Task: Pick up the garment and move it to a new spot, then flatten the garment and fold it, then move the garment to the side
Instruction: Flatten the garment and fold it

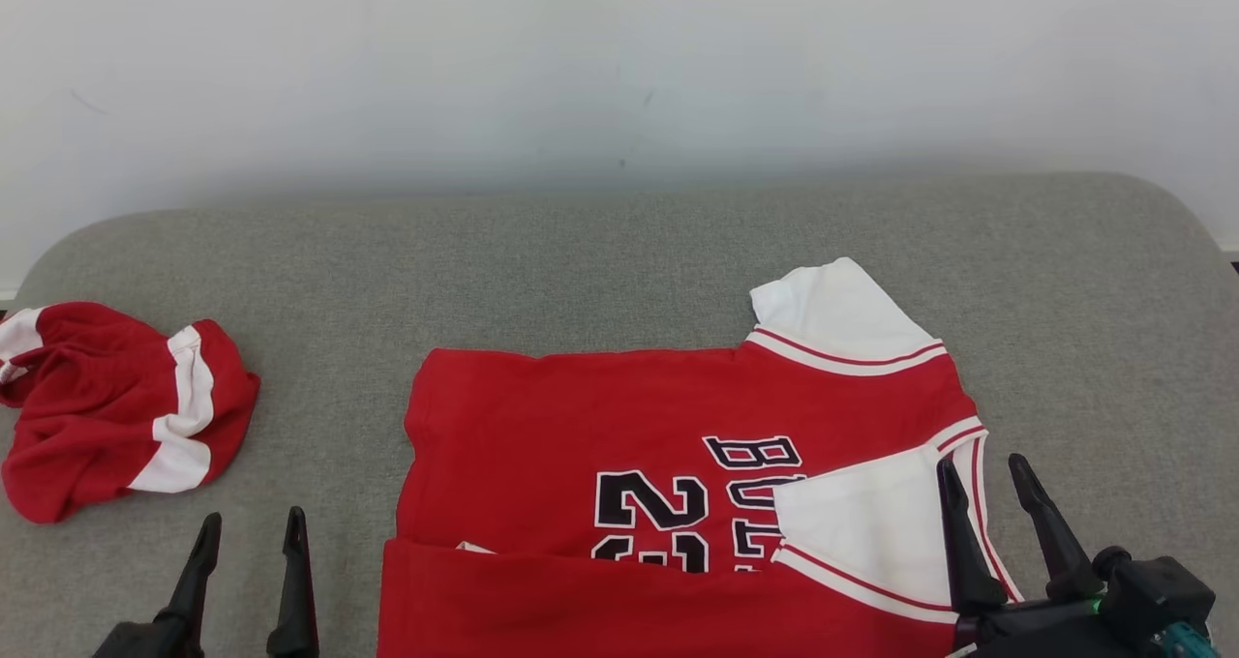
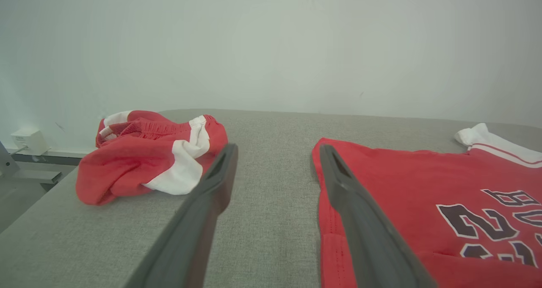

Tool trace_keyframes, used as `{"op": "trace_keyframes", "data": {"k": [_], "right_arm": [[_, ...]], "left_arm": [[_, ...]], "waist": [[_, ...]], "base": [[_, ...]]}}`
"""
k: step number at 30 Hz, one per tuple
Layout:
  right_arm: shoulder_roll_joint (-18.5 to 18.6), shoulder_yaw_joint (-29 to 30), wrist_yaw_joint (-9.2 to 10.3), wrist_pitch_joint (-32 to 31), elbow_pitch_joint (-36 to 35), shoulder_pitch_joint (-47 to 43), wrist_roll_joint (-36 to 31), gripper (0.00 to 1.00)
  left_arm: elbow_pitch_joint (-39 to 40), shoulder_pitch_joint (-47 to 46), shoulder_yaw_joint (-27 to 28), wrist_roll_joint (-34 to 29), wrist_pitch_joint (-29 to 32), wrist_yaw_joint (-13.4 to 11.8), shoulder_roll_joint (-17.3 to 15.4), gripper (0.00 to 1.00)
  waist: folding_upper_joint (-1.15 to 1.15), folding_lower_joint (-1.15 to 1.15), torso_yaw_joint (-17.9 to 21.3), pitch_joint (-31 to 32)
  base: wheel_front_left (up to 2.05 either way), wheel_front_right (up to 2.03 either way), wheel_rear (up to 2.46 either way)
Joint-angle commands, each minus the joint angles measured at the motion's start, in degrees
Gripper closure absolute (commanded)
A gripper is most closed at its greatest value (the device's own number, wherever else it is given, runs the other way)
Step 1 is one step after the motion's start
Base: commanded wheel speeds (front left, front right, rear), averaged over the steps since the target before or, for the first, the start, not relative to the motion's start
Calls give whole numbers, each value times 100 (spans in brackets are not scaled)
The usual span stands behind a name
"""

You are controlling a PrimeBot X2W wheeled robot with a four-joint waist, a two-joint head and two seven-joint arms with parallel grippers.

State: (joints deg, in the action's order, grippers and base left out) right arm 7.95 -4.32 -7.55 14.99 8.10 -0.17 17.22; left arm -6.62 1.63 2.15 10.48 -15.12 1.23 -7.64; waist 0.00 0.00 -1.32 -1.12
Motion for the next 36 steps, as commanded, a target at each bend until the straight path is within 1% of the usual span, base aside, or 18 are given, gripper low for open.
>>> {"op": "trace_keyframes", "data": {"k": [1, 5, 9, 12, 16, 18, 19, 21, 22, 27, 31, 32, 36], "right_arm": [[73, -18, 13, 25, 52, 100, 95, 0], [300, -93, 13, 24, 324, 527, 290, 0], [588, -164, 13, -133, 672, 1252, 480, 0], [771, -229, 13, -368, 993, 1844, 561, 0], [964, -360, 13, -743, 1439, 2708, 588, 0], [1043, -419, 13, -909, 1687, 3126, 631, 0], [1079, -470, 13, -968, 1806, 3329, 620, 0], [1139, -601, 13, -1095, 2027, 3734, 622, 0], [1206, -746, 13, -1231, 2282, 4090, 614, 0], [1264, -1132, 14, -1449, 2965, 4843, 668, 0], [1258, -1391, 13, -1524, 3528, 5315, 747, 0], [1258, -1391, 13, -1524, 3528, 5315, 747, 0], [1243, -1635, 13, -1566, 4060, 5731, 805, 0]], "left_arm": [[-64, -82, 13, -56, -3, 79, -26, 0], [-260, -541, -11, -82, -3, 273, -238, 0], [-556, -1223, -133, -65, 17, 430, -454, 0], [-852, -1836, -294, 89, 230, 530, -621, 0], [-1207, -2656, -649, 349, 735, 615, -855, 0], [-1356, -3063, -843, 632, 995, 615, -911, 0], [-1411, -3247, -1028, 721, 1116, 618, -986, 0], [-1525, -3612, -1319, 1053, 1401, 615, -1153, 0], [-1625, -3944, -1647, 1320, 1698, 616, -1328, 0], [-1841, -4576, -2328, 2008, 2232, 618, -1610, 0], [-1990, -4930, -2793, 2480, 2651, 619, -1678, 0], [-1990, -4930, -2793, 2480, 2651, 619, -1678, 0], [-2121, -5212, -3186, 2875, 3053, 619, -1769, 0]], "waist": [[0, 0, 11, -43], [0, 0, 34, -163], [0, 0, 73, -382], [0, 0, 72, -629], [0, 0, 77, -1048], [0, 0, 59, -1267], [0, 0, 50, -1364], [0, 0, 33, -1580], [0, 0, 10, -1772], [0, 0, -49, -2037], [0, 0, -107, -2148], [0, 0, -107, -2148], [0, 0, -150, -2222]], "base": [[0, 0, 0], [0, 0, 0], [0, 0, 0], [0, 0, 0], [0, 0, 0], [0, 0, 0], [0, 0, 0], [0, 0, 0], [0, 0, 0], [0, 0, 0], [0, 0, 0], [0, 0, 0], [0, 0, 0]]}}
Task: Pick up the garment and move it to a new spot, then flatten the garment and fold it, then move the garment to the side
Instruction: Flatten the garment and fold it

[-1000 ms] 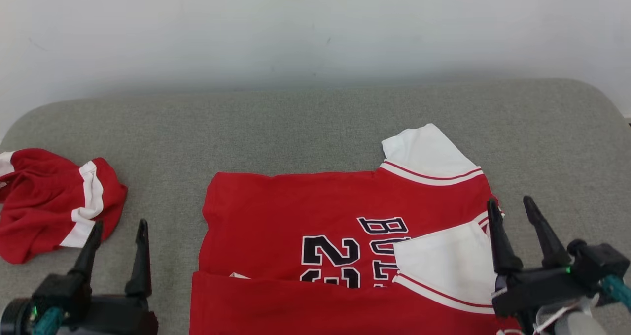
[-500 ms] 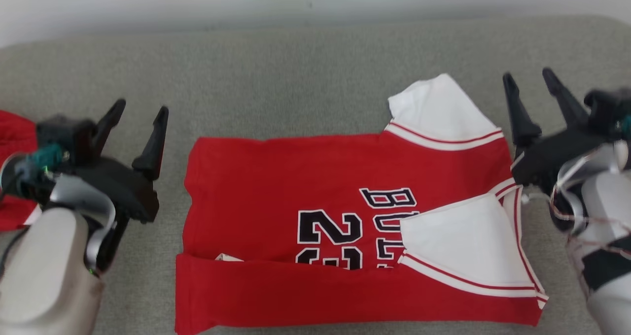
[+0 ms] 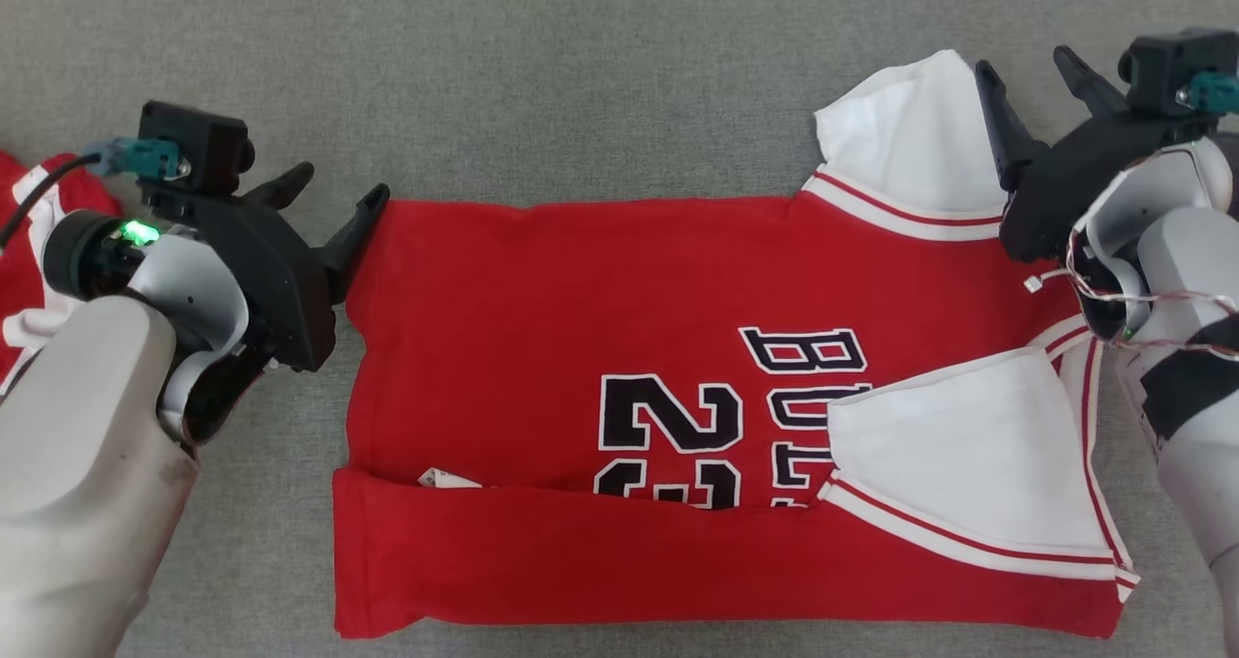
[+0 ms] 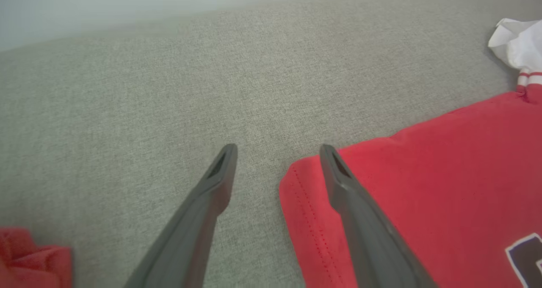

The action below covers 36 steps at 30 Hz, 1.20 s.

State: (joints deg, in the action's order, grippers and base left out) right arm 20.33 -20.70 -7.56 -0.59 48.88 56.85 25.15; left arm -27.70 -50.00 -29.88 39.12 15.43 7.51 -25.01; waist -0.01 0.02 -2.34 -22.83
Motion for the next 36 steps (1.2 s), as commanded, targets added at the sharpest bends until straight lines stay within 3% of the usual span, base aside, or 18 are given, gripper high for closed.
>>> {"op": "trace_keyframes", "data": {"k": [1, 19, 28, 29, 30, 31, 32, 36], "right_arm": [[-7, -73, 14, -29, 97, 123, 32, 0], [-125, -1030, 15, -450, 1649, 1402, 179, 0], [-189, -1125, 15, -785, 2183, 1686, 266, 0], [-203, -1130, 15, -856, 2223, 1677, 281, 43], [-218, -1114, 15, -944, 2267, 1678, 327, 65], [-224, -1097, 15, -1030, 2308, 1695, 359, 93], [-233, -1115, 15, -1080, 2336, 1705, 351, 100], [-226, -1109, 15, -854, 2359, 1773, 357, 100]], "left_arm": [[-31, -96, -81, 101, 77, -9, -36, 0], [-499, -777, -1189, 939, 338, -9, 108, 0], [-603, -944, -1533, 1272, 212, -8, 144, 0], [-620, -949, -1569, 1293, 210, -8, 146, 13], [-644, -952, -1603, 1315, 217, -8, 141, 54], [-670, -957, -1624, 1383, 228, -7, 144, 69], [-693, -955, -1642, 1446, 245, -7, 149, 100], [-799, -997, -1699, 1563, 108, -13, 131, 100]], "waist": [[1, -2, -56, -70], [1, -2, -284, -473], [1, -2, -336, -529], [1, -2, -340, -536], [1, -2, -339, -547], [1, -2, -335, -562], [1, -2, -329, -570], [1, -2, -310, -554]], "base": [[0, 0, 0], [0, 0, 0], [0, 0, 0], [0, 0, 0], [0, 0, 0], [0, 0, 0], [0, 0, 0], [0, 0, 0]]}}
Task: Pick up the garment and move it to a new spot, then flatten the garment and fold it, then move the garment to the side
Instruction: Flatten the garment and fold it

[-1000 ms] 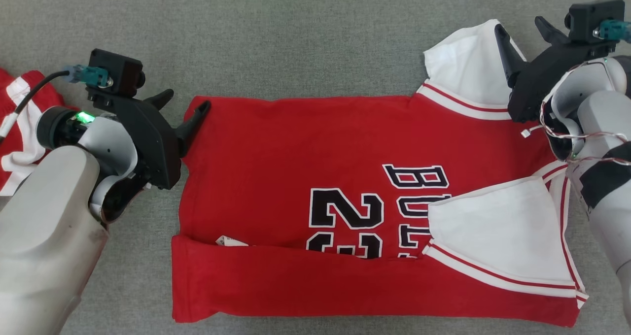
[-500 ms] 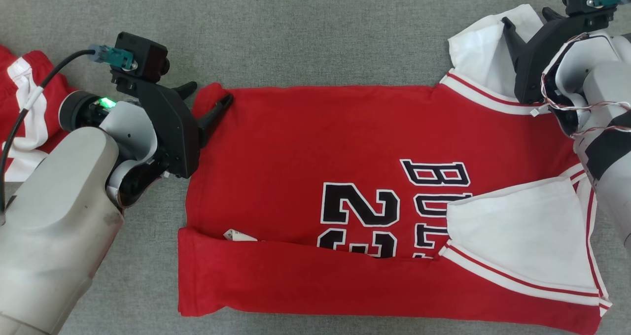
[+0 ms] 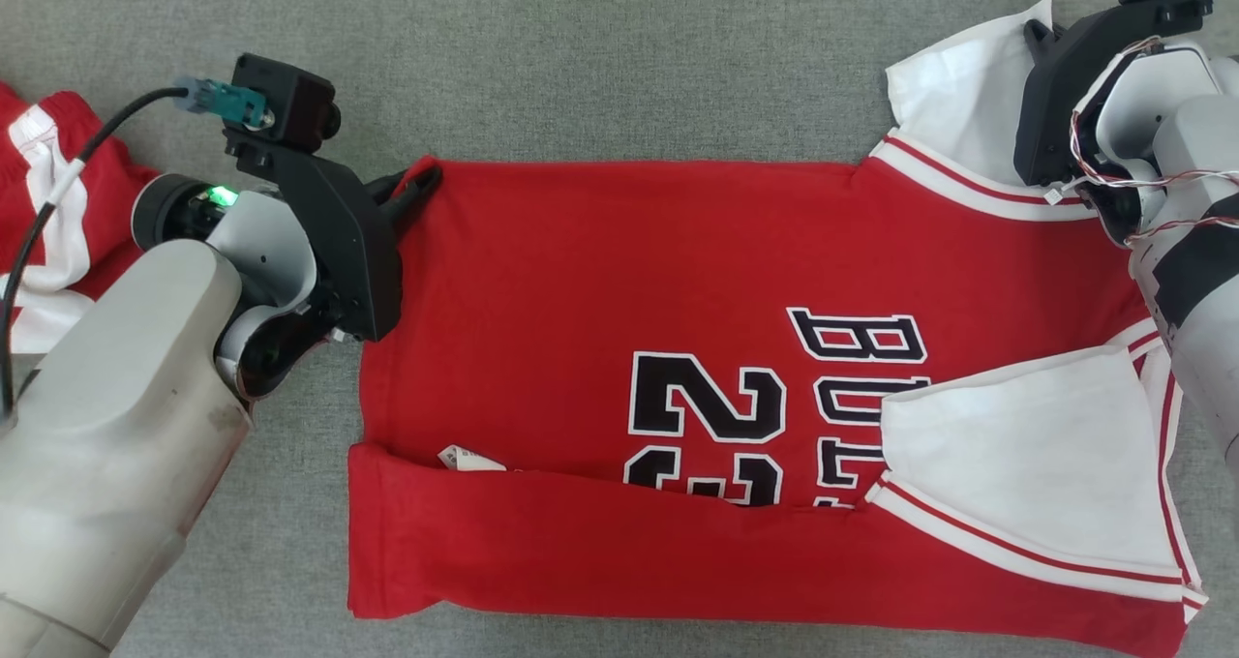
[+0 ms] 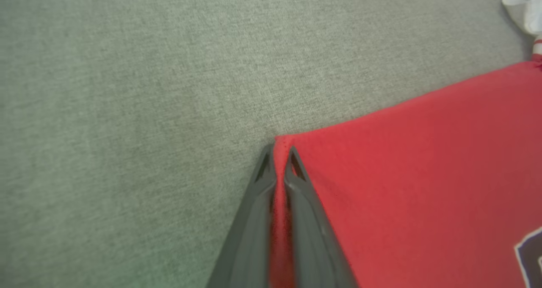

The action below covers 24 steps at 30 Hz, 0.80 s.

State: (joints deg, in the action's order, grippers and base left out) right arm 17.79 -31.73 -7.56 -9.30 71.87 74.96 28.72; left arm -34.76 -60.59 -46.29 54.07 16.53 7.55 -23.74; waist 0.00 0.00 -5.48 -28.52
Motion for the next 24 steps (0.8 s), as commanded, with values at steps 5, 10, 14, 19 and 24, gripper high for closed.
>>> {"op": "trace_keyframes", "data": {"k": [5, 10, 14, 19, 24], "right_arm": [[57, -31, 15, 498, 33, -57, -49, 100], [27, -147, 15, 1086, -170, -376, 61, 100], [116, -309, 15, 1519, -395, -780, 175, 100], [262, -469, 15, 2041, -857, -1432, 448, 100], [463, -576, 15, 2318, -1437, -2148, 681, 100]], "left_arm": [[-268, 75, -21, 64, -376, -18, 13, 100], [-486, 264, 33, -3, -938, -29, 27, 100], [-550, 577, -10, -175, -1486, -128, 19, 100], [-379, 1129, -84, -337, -2066, -335, 35, 100], [-63, 1691, -143, -463, -2549, -657, -7, 100]], "waist": [[0, 0, 44, 171], [0, 0, 143, 537], [0, 0, 224, 843], [0, 0, 285, 1168], [0, 0, 338, 1375]], "base": [[0, 0, 0], [0, 0, 0], [0, 0, 0], [0, 0, 0], [0, 0, 0]]}}
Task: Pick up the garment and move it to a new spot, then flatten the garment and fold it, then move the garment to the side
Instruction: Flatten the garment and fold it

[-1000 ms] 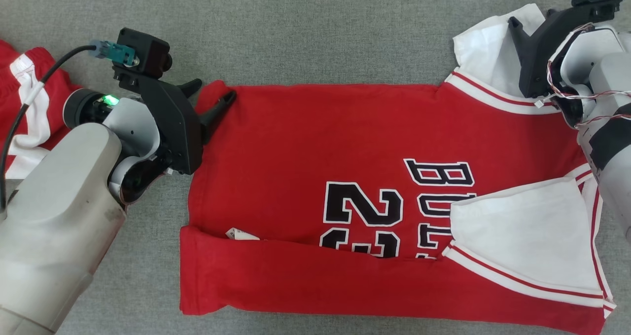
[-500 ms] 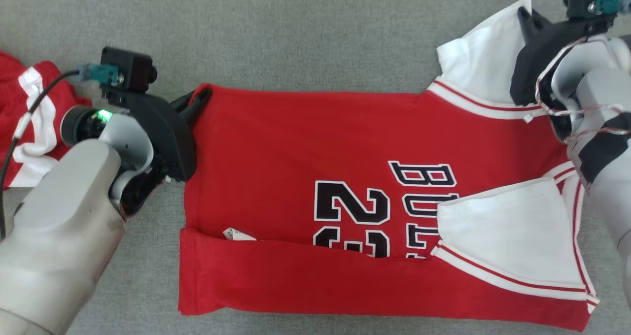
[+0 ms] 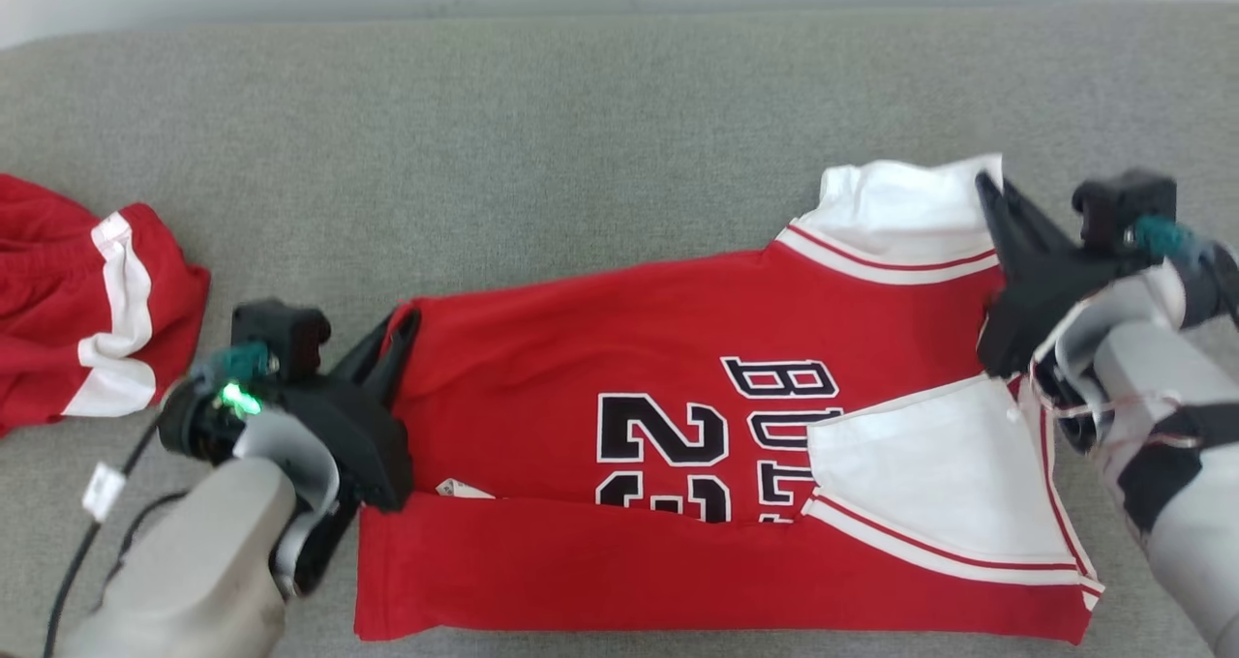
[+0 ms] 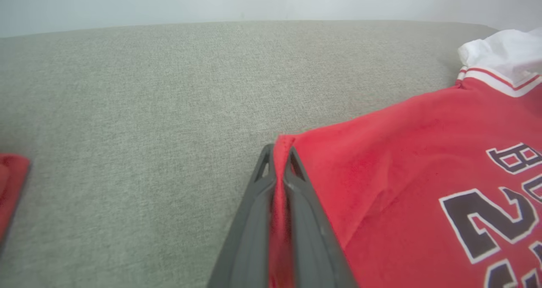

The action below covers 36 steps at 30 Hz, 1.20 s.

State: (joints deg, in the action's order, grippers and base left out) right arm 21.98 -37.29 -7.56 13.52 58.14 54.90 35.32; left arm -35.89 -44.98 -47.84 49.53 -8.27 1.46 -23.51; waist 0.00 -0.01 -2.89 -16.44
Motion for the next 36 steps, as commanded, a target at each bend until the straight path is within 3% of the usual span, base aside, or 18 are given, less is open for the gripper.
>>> {"op": "trace_keyframes", "data": {"k": [1, 7, 13, 23, 36], "right_arm": [[101, -15, 15, 85, -188, -283, 62, 100], [282, 335, 15, 165, -1031, -1234, 230, 100], [327, 1220, 15, 171, -2204, -2484, 95, 100], [-89, 2575, 15, -11, -3874, -4577, -351, 100], [-705, 3592, 15, -824, -5210, -5894, -769, 100]], "left_arm": [[125, 251, 22, -9, -153, -124, -39, 100], [531, 894, 115, 1, -486, -495, -100, 100], [792, 1309, 230, -112, -646, -730, -166, 100], [1382, 1956, 614, -718, -695, -1003, -79, 100], [1941, 2778, 1365, -1531, -691, -1049, 124, 100]], "waist": [[0, 1, 89, 198], [0, 1, 115, 378], [0, 1, 91, 529], [0, 1, 62, 650], [0, 1, 68, 726]], "base": [[0, 0, 0], [0, 0, 0], [0, 0, 0], [0, 0, 0], [0, 0, 0]]}}
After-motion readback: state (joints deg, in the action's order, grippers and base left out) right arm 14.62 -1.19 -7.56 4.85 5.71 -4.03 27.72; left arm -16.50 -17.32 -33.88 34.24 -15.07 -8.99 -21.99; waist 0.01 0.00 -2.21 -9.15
